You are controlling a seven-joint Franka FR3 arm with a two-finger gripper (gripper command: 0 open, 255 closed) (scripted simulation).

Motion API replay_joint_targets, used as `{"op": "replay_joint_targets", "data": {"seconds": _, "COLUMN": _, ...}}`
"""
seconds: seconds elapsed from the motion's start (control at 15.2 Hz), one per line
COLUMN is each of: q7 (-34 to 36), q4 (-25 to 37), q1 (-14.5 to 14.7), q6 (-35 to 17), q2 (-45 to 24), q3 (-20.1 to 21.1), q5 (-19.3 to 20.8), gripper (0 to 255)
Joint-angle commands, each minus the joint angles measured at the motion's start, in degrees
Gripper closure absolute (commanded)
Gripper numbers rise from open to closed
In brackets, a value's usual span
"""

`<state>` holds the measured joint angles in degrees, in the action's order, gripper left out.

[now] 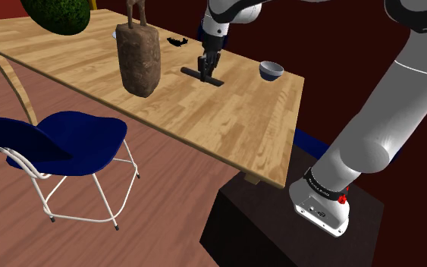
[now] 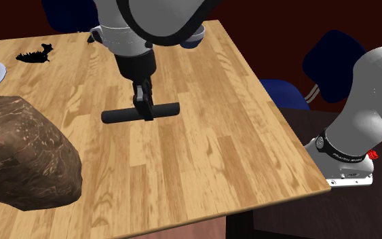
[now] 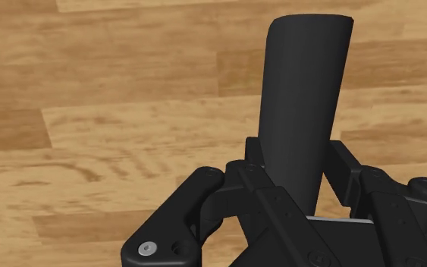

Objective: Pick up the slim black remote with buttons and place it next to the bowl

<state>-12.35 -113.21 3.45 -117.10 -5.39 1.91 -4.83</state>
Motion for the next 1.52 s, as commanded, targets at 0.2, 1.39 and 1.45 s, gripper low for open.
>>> {"op": "replay_joint_targets", "data": {"seconds": 0.2, "q7": 0.25, "q4": 2.44, "q1": -0.04, "q6": 3.73, "q2": 1.29, "q3": -0.03, "q5": 0.10, "gripper": 255}}
{"op": "replay_joint_targets", "data": {"seconds": 1.39, "q7": -16.87, "q4": -9.49, "q1": -8.75, "q6": 5.43, "q2": 13.73, "q3": -9.33, "q5": 1.87, "gripper": 255}}
{"op": "replay_joint_targets", "data": {"seconds": 1.45, "q7": -18.16, "q4": -9.97, "q1": -9.39, "q6": 5.50, "q2": 14.20, "q3": -10.10, "q5": 2.14, "gripper": 255}}
